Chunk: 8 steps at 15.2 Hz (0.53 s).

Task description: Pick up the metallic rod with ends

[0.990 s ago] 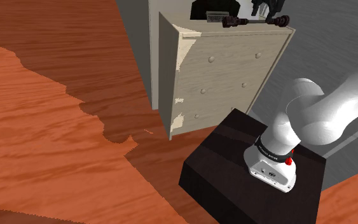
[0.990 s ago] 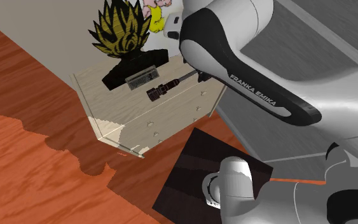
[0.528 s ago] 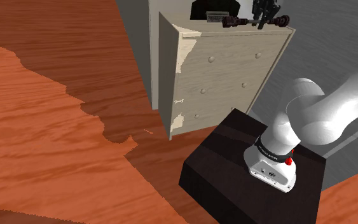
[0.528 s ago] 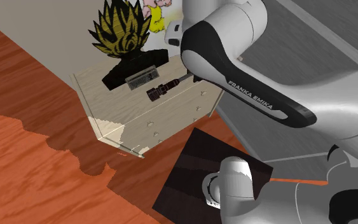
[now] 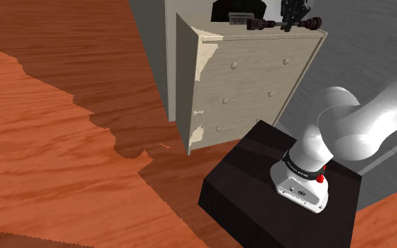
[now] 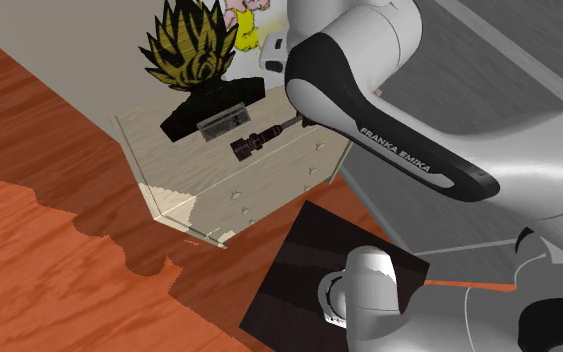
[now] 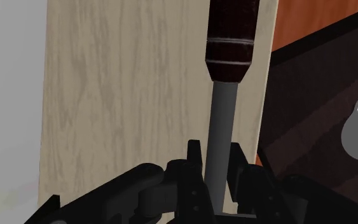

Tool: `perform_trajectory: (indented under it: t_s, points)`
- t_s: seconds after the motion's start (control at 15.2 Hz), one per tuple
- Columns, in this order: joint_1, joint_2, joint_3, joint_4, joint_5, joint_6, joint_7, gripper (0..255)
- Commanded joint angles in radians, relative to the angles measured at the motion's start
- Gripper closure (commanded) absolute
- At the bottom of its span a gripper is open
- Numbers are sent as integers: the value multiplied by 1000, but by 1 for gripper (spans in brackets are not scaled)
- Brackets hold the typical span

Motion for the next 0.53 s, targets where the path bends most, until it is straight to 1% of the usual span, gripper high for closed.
perform_trajectory:
  t_s: [0.0,0.46]
  points:
    - [6,10,-5,14,2,-3,-5,255]
    - [24,46,9,128,28,-83,-25,255]
